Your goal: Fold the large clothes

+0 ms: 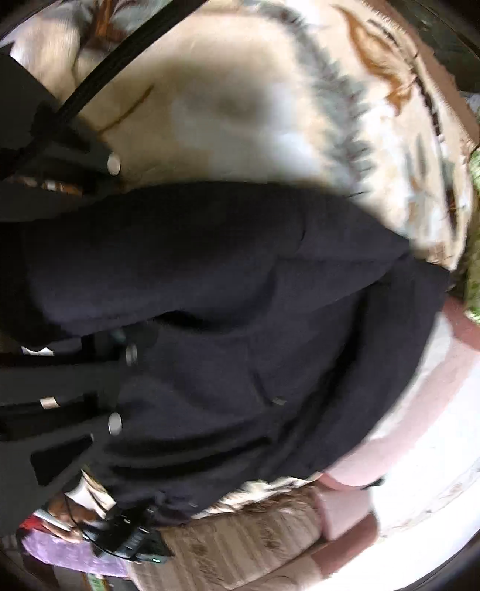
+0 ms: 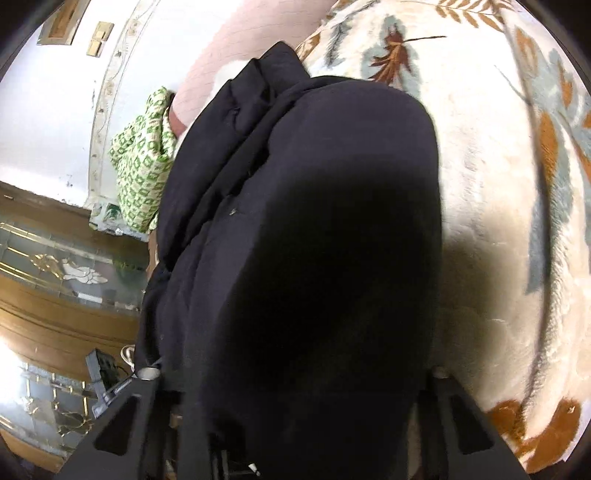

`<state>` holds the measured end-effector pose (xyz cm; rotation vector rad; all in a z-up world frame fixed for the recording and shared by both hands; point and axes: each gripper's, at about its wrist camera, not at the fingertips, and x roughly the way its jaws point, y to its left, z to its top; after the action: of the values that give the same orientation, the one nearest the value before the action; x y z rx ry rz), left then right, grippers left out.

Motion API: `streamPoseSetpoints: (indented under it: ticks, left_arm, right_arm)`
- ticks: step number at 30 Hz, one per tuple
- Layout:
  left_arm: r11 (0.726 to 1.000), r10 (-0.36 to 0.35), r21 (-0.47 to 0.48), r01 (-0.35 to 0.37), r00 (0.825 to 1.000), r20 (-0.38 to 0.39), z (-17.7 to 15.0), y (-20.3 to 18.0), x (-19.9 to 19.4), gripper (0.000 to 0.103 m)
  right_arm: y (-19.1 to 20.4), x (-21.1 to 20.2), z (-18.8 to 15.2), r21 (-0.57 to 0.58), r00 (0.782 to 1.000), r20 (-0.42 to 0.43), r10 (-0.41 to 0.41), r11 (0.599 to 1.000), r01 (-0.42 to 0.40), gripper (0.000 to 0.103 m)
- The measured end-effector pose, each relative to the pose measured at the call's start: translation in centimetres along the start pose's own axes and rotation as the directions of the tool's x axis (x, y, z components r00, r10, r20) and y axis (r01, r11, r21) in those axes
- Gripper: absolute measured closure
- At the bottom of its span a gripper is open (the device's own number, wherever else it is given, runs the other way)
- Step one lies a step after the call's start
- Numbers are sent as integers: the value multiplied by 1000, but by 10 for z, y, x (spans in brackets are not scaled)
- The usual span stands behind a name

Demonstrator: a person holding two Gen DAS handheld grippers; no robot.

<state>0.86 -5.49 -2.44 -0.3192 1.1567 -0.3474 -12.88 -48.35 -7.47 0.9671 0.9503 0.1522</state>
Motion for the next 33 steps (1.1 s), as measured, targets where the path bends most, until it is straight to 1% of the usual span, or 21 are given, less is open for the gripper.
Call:
streamPoseSetpoints:
  ticks: [1, 2, 3, 4, 6, 7, 9, 11, 12, 13, 15, 16, 18, 20, 23, 26, 29, 30, 31, 32, 33]
  left_arm:
    - [1000, -19, -11, 20, 999, 31, 7, -1, -12, 91]
    - [999, -42, -13, 43, 996, 83, 14, -7, -33, 91]
    - [999, -48, -7, 50, 992, 113, 17, -11, -46, 92]
    - [999, -52, 11, 50, 985, 165, 19, -20, -66, 92]
    - [998, -51, 43, 42, 973, 225, 16, -33, -93, 92]
    - [998, -56, 44, 47, 971, 231, 13, -36, -97, 92]
    - [998, -57, 34, 51, 974, 220, -3, -28, -97, 92]
    - [999, -33, 6, 32, 984, 174, -24, -11, -79, 92]
    - [1000, -21, -15, 23, 990, 136, -33, 3, -69, 92]
    - [999, -11, -34, 15, 994, 105, -42, 10, -59, 92]
    - [997, 1, -80, 4, 998, 64, -53, 29, -42, 92]
    - [996, -13, -89, 19, 998, 63, -54, 33, -41, 92]
    - [995, -45, -87, 51, 996, 73, -51, 34, -48, 91]
    - [997, -42, -61, 48, 995, 91, -45, 27, -55, 91]
    - [999, -35, -16, 37, 989, 147, -27, 4, -74, 91]
    - [999, -40, 15, 38, 978, 206, 7, -17, -92, 91]
    - [999, -39, 29, 33, 966, 254, 49, -35, -101, 91]
    - [999, -35, 23, 30, 960, 277, 73, -42, -104, 91]
    - [999, -33, 17, 30, 956, 292, 89, -47, -105, 91]
    - [1000, -27, 8, 26, 951, 309, 111, -52, -104, 91]
    - [1000, -14, -3, 16, 948, 318, 133, -57, -100, 91]
  right_arm:
    - [11, -5, 3, -22, 1000, 6, 2, 1000, -2, 77]
    - [26, -13, 6, -57, 1000, 20, 22, 998, -21, 79]
    - [46, -26, 9, -99, 997, 46, 54, 994, -49, 82]
    - [66, -40, 9, -144, 994, 77, 75, 988, -64, 82]
    - [93, -61, 7, -203, 985, 121, 119, 975, -93, 83]
    - [105, -71, 3, -231, 978, 137, 155, 965, -121, 83]
    - [113, -78, -10, -274, 975, 146, 166, 954, -121, 83]
    - [103, -71, -25, -273, 983, 125, 137, 957, -98, 83]
    - [94, -62, -33, -261, 990, 101, 101, 963, -71, 83]
    - [81, -51, -41, -245, 996, 75, 46, 969, -26, 84]
    - [58, -35, -49, -196, 999, 37, -6, 981, 13, 84]
    - [49, -34, -50, -172, 999, 29, -17, 985, 21, 84]
    - [42, -38, -44, -146, 1000, 25, -15, 989, 19, 84]
    - [44, -41, -36, -143, 1000, 18, -11, 990, 13, 84]
    - [65, -41, -17, -176, 1000, 7, 5, 984, -3, 84]
    - [94, -47, 9, -229, 999, 41, 22, 973, -12, 84]
    - [126, -52, 41, -265, 994, 101, 38, 964, -10, 84]
    - [138, -52, 56, -279, 992, 120, 39, 960, -4, 84]
    - [149, -51, 70, -291, 990, 140, 33, 957, 9, 84]
    - [156, -49, 79, -296, 988, 153, 29, 955, 18, 84]
    - [165, -45, 96, -297, 986, 164, 27, 955, 23, 84]
